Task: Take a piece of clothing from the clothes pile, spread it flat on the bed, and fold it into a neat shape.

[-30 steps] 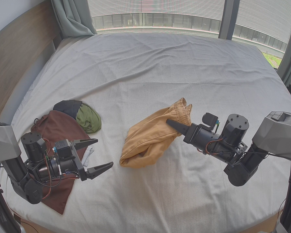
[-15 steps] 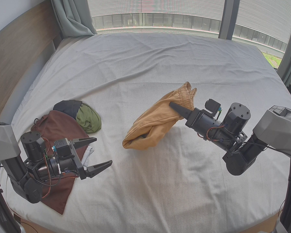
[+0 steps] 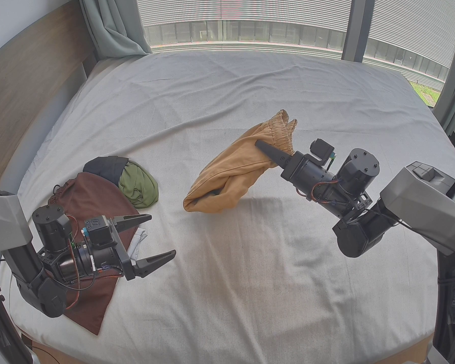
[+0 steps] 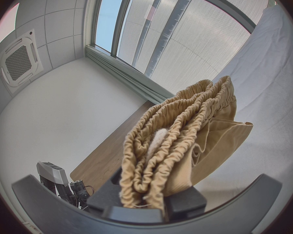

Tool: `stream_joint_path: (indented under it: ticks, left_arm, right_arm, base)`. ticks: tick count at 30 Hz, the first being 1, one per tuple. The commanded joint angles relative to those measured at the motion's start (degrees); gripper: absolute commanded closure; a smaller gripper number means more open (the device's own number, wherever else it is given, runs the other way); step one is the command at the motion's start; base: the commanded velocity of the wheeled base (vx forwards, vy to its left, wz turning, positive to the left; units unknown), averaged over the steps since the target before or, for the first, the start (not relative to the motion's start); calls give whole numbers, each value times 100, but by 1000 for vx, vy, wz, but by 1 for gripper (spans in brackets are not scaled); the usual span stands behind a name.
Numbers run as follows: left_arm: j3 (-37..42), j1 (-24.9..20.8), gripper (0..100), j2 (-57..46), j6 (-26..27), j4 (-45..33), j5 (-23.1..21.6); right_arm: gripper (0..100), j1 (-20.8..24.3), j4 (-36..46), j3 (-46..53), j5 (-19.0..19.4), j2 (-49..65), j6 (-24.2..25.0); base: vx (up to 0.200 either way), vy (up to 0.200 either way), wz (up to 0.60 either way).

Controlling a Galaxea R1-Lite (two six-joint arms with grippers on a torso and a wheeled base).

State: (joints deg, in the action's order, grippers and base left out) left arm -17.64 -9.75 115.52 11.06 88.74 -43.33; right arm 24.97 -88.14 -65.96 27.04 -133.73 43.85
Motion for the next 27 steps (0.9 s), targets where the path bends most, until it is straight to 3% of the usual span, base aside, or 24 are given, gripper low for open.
stream_joint_path:
  ticks: [1,4,10,27]
  left_arm:
    - [-3,0,0,15,2,3,0]
    - [6,0,0,6,2,3,0]
    - [6,0,0,32,2,3,0]
    - [41,-9,0,59,2,3,-9]
  right_arm:
    - [100,-62,16,-470,153,-452,36]
    - [100,-132,69,-1094,188,-742,326]
    - [100,-361,332,-1604,179,-1155,344]
    - [100,-475,385,-1929,188,-1472,344]
  base:
    - [0,0,0]
    - [0,0,0]
    - [0,0,0]
    - [0,0,0]
